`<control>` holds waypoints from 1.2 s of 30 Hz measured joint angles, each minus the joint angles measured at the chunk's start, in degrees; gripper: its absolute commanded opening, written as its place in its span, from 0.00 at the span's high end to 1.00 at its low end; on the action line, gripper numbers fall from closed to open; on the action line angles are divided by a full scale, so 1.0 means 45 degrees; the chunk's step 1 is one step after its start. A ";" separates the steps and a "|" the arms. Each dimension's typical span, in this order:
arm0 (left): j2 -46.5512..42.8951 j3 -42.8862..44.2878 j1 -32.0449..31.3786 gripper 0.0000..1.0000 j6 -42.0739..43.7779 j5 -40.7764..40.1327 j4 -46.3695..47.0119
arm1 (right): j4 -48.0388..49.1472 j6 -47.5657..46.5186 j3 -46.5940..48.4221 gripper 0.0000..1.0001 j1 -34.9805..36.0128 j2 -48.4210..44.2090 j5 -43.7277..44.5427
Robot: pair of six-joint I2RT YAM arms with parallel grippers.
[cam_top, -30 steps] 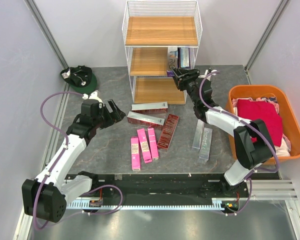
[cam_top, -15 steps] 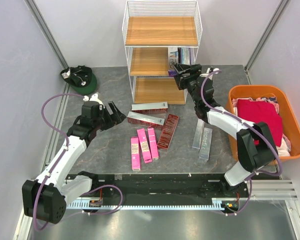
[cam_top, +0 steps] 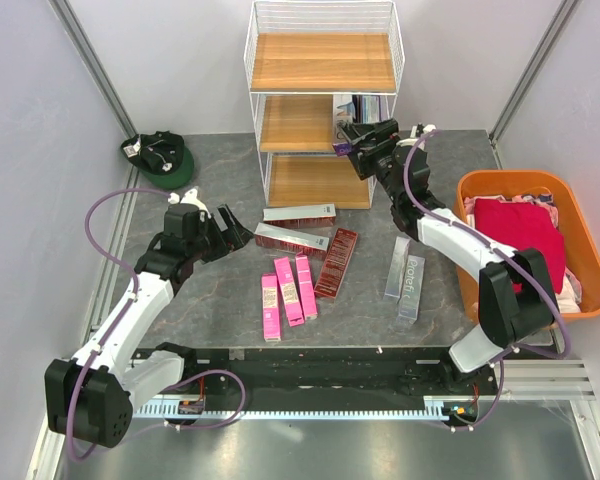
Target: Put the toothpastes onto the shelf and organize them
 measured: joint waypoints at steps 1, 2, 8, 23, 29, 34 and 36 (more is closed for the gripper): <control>0.0000 0.0000 0.0000 0.08 0.0000 0.0005 0.0015 | -0.0170 -0.0107 0.0000 0.02 -0.0019 -0.0078 -0.0053; 0.0000 0.0000 0.0000 0.07 0.0000 0.0015 0.0019 | -0.0423 -0.0233 0.0000 0.02 -0.0015 -0.0175 -0.0097; 0.0000 0.0000 0.0000 0.07 0.0005 0.0257 0.0019 | -0.1783 -0.0967 -0.0403 0.02 -0.0019 -0.0685 -0.0155; 0.0015 -0.0092 0.0000 0.07 0.0010 0.0578 0.0034 | -0.2040 -0.1307 -0.1224 0.07 -0.0019 -0.1365 -0.0748; 0.0311 -0.0112 -0.0073 0.07 0.0155 0.0894 0.0126 | -0.2195 -0.1603 -0.1719 0.06 -0.0019 -0.1758 -0.1525; 0.1069 -0.0107 -0.0685 0.09 0.0180 0.0869 0.0097 | -0.3249 -0.2603 -0.3050 0.06 -0.0015 -0.2900 -0.1851; 0.1520 -0.0068 -0.1156 0.09 0.0175 0.0636 -0.0053 | -0.3861 -0.3123 -0.3497 0.05 -0.0019 -0.3390 -0.1855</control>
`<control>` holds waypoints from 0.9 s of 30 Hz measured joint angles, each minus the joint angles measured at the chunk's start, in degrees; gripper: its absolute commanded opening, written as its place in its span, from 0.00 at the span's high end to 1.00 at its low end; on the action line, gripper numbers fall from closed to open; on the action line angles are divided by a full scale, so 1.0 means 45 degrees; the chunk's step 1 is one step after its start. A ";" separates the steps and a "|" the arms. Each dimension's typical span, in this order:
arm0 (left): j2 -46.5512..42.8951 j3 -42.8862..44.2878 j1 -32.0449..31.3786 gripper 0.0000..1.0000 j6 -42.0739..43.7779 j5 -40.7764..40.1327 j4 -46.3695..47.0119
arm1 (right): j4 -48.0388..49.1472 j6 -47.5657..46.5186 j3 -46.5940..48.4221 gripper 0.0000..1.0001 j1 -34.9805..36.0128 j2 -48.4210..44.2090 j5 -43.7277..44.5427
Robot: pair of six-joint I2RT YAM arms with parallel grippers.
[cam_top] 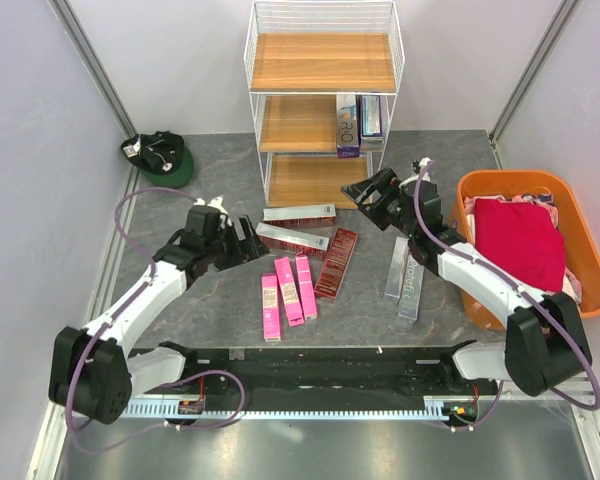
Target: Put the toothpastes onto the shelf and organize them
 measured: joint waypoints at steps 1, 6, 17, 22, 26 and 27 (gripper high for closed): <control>0.0180 0.0029 -0.0248 0.09 -0.0005 -0.0151 -0.0078 | -0.0277 -0.0238 -0.0185 0.05 0.0000 -0.0228 -0.0005; 0.1447 0.0471 -0.1783 0.12 -0.0044 -0.1122 -0.0330 | -0.1535 -0.1350 -0.0879 0.06 0.0000 -0.1423 0.0005; 0.3667 0.2482 -0.4036 0.14 -0.0068 -0.2506 -0.0665 | -0.3779 -0.3186 -0.1409 0.06 0.0000 -0.2807 0.0515; 0.4726 0.3682 -0.5197 0.14 -0.0053 -0.2662 -0.0636 | -0.4799 -0.3696 -0.1452 0.07 -0.0291 -0.3424 0.1175; 0.6110 0.5299 -0.6290 0.14 -0.0053 -0.2657 -0.0350 | -0.5251 -0.3876 -0.1452 0.07 -0.0947 -0.3895 0.1389; 0.6455 0.5678 -0.6509 0.14 -0.0058 -0.2642 -0.0238 | -0.5367 -0.3900 -0.1443 0.07 -0.1098 -0.3983 0.1409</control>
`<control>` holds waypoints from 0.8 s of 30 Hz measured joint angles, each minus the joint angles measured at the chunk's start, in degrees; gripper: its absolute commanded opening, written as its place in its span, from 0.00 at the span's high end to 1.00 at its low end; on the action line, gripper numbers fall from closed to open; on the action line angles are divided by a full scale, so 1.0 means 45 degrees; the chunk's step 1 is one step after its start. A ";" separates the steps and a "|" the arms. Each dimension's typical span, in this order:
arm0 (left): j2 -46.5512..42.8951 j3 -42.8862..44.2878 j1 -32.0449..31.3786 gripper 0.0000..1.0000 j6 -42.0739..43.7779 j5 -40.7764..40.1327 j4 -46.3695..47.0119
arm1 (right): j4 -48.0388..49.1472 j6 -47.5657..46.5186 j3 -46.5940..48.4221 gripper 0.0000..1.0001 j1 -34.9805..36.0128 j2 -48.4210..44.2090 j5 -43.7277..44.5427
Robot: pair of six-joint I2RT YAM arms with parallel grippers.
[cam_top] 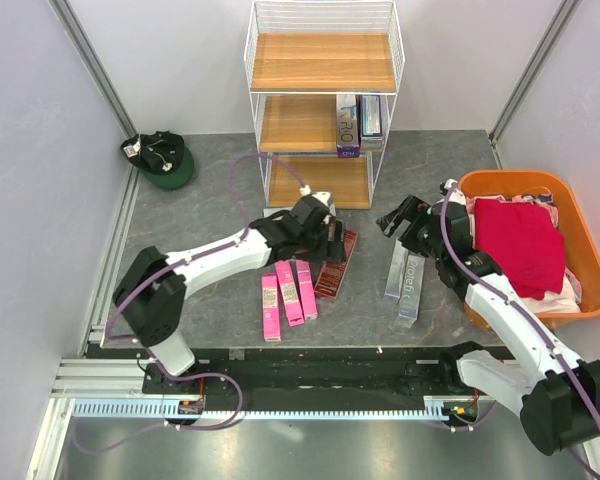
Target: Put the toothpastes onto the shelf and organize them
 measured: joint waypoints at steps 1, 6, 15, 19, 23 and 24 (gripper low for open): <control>0.0325 0.0335 -0.0189 0.14 0.0000 0.0024 0.0117 | -0.0180 -0.0053 0.0019 0.07 -0.0155 -0.0097 0.0005; 0.2166 0.2302 -0.0976 0.15 0.0000 0.0350 0.0393 | -0.1083 -0.0262 0.0505 0.07 -0.0792 -0.0685 -0.0010; 0.5527 0.5401 -0.2098 0.16 -0.0010 0.0879 0.0816 | -0.2540 -0.0563 0.3133 0.07 -0.1001 -0.2618 0.0539; 0.6581 0.6275 -0.2463 0.16 -0.0010 0.0918 0.0801 | -0.2773 -0.0651 0.4158 0.07 -0.1001 -0.3415 0.0903; 0.7514 0.7155 -0.2642 0.18 -0.0015 0.0962 0.0797 | -0.2973 -0.0772 0.4415 0.07 -0.1001 -0.3716 0.1146; 0.7698 0.7339 -0.2657 0.20 -0.0015 0.0962 0.0792 | -0.3084 -0.0797 0.4415 0.07 -0.1001 -0.3691 0.1185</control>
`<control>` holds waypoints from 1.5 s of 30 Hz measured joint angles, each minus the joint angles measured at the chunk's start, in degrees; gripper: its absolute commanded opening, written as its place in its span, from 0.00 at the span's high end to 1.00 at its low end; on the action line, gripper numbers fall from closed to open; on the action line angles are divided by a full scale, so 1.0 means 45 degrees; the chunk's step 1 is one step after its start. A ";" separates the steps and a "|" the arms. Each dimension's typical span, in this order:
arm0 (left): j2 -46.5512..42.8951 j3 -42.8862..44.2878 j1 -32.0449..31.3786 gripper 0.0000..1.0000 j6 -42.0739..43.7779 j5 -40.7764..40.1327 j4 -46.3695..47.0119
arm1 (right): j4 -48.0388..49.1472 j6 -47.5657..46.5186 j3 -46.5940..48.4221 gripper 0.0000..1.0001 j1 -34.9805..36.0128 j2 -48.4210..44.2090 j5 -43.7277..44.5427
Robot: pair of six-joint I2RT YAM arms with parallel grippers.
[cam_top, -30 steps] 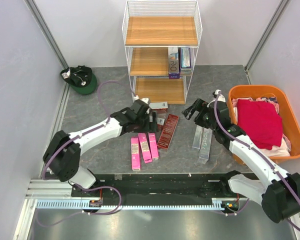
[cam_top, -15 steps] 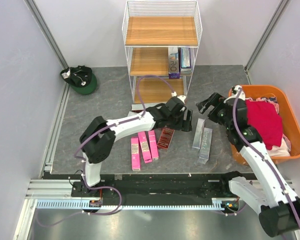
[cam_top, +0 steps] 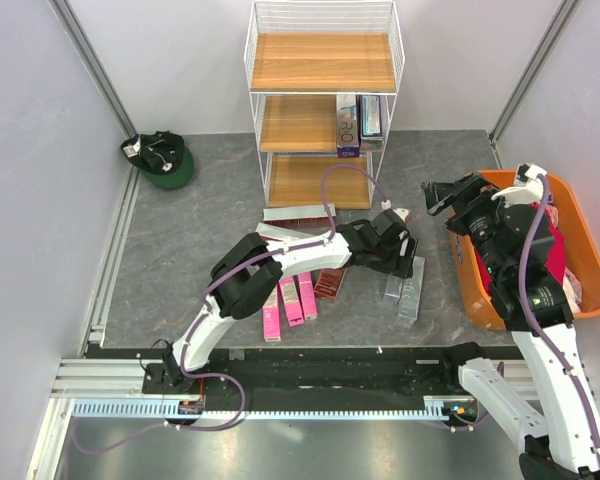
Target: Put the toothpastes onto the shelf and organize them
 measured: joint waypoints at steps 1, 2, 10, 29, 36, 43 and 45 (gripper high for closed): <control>0.0189 0.0185 -0.0005 0.23 -0.0015 -0.0015 -0.0010 | -0.0131 -0.0034 0.0000 0.07 0.0000 0.0053 0.0005; 0.0330 0.0291 -0.0010 0.29 -0.0029 -0.0039 0.0010 | -0.0219 -0.0063 0.0000 0.07 0.0000 0.0102 0.0010; 0.0549 0.0656 -0.0029 0.57 -0.0452 -0.0680 0.0107 | -0.0709 -0.0185 -0.0005 0.06 0.0000 0.0359 -0.0005; -0.5309 -0.6183 0.0389 0.61 -0.0656 -0.1977 0.2191 | -0.0539 -0.0374 -0.0112 0.05 -0.0010 0.0646 -0.1083; -0.9471 -0.9194 0.1778 0.60 -0.1151 -0.0869 0.4546 | 0.0549 -0.0243 -0.0937 0.05 -0.0010 0.0952 -0.2909; -1.2891 -1.2517 0.4396 0.60 -0.2594 0.1030 0.7072 | 0.2341 0.0661 -0.2356 0.05 0.0316 0.1511 -0.4818; -1.3716 -1.3401 0.5212 0.60 -0.3211 0.1365 0.7859 | 0.2963 0.1044 -0.2749 0.05 0.0811 0.1744 -0.5192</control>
